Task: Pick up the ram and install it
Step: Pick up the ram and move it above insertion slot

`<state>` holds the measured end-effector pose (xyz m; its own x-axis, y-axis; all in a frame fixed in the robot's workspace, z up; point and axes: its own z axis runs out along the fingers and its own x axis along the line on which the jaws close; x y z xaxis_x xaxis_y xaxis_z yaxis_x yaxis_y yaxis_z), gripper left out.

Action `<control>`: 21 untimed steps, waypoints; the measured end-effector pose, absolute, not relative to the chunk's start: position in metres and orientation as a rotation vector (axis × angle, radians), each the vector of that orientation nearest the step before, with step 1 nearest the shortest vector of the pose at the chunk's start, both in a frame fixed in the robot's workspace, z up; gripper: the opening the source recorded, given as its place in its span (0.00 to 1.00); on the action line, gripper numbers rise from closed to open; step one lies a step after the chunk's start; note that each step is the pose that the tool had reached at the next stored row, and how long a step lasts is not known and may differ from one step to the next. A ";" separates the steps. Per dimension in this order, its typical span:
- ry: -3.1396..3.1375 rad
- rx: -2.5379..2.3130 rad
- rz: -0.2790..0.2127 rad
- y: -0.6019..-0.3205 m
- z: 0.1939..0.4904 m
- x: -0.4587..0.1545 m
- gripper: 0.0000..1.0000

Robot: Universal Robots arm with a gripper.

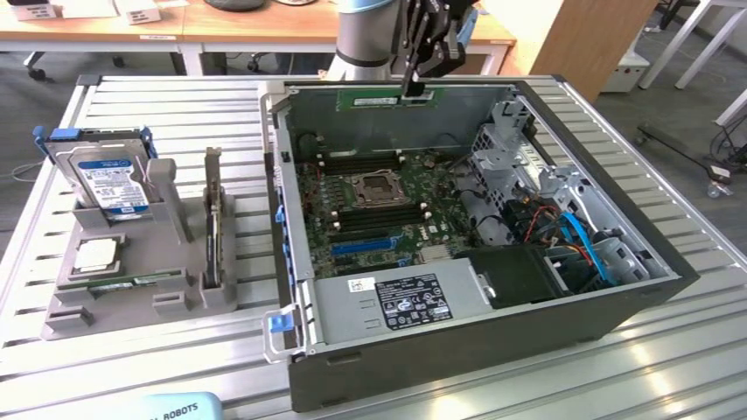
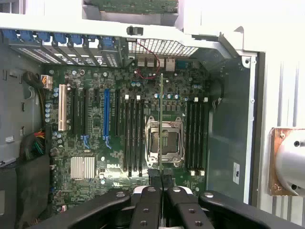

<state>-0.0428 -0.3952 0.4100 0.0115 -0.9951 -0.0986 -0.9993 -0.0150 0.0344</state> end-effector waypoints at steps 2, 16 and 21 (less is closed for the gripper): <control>2.164 -2.211 0.147 -0.395 0.410 -0.043 0.12; 2.154 -2.221 0.147 -0.395 0.410 -0.043 0.12; 2.154 -2.222 0.147 -0.395 0.410 -0.043 0.12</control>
<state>-0.0428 -0.3953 0.4100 0.0293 -0.9947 -0.0986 -0.9989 -0.0329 0.0344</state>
